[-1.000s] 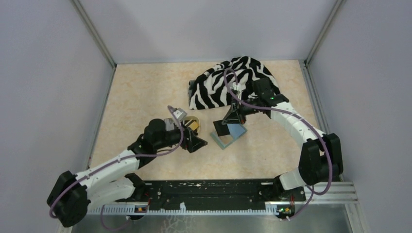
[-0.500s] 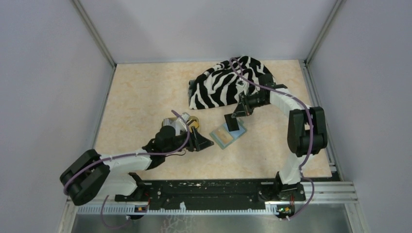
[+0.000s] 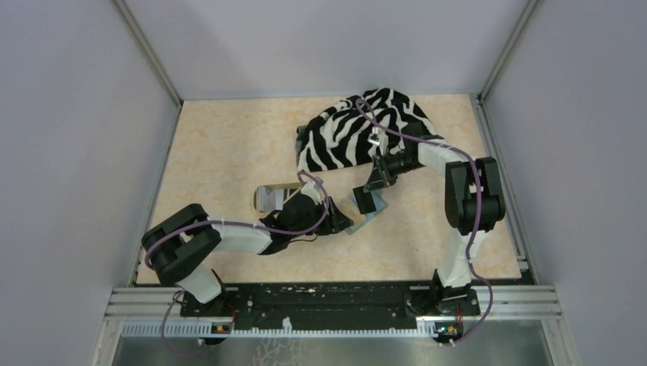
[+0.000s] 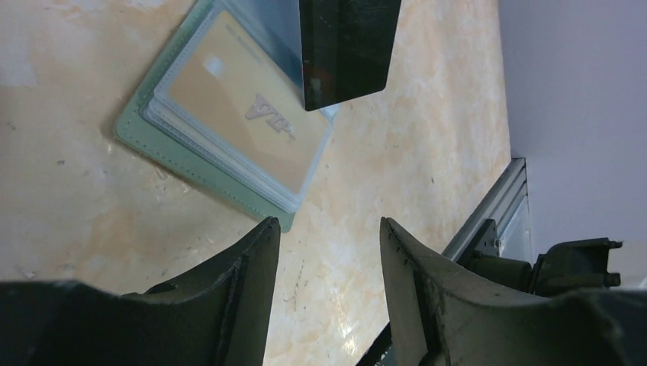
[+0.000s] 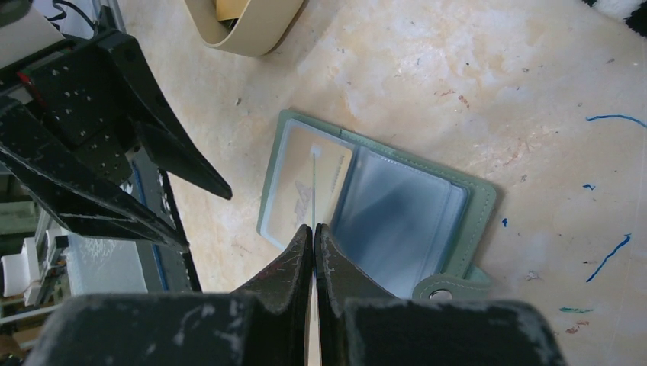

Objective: Put the credit cards into the card holder
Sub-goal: Insert the credit card into the card holder.

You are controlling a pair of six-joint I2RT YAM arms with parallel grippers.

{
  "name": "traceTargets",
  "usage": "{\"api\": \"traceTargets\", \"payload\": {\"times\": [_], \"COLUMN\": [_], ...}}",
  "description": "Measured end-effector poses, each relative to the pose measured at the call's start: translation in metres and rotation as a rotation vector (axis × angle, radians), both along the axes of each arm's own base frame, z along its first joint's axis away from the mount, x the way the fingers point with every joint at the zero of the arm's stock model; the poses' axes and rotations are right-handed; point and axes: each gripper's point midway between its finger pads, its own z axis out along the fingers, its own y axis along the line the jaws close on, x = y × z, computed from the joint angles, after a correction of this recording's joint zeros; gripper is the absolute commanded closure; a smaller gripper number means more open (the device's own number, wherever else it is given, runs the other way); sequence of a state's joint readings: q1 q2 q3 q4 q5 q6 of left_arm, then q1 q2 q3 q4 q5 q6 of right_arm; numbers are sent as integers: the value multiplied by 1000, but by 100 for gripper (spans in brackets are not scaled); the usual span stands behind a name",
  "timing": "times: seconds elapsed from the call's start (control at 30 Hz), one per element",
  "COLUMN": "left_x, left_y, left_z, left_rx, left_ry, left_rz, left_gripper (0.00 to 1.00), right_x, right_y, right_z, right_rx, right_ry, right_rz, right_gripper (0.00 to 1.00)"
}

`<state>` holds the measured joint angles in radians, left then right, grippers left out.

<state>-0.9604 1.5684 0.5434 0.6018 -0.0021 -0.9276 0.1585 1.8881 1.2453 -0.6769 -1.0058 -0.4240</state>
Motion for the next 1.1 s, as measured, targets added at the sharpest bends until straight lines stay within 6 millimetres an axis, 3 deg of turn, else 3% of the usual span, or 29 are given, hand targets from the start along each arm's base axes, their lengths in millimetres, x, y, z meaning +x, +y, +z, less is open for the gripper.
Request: {"api": "traceTargets", "payload": {"times": [0.1, 0.5, 1.1], "left_x": [6, 25, 26], "left_y": [-5, -5, 17], "left_z": [-8, -13, -38], "left_rx": [22, 99, 230], "left_ry": [9, 1, 25], "left_rz": [10, 80, 133], "left_gripper": [50, 56, 54], "right_x": [1, 7, 3], "right_y": [0, -10, -6], "right_z": [0, 0, 3], "right_rx": [0, -2, 32], "right_ry": [-4, -6, 13], "right_rz": [-1, -31, -22], "right_gripper": [100, 100, 100]}}
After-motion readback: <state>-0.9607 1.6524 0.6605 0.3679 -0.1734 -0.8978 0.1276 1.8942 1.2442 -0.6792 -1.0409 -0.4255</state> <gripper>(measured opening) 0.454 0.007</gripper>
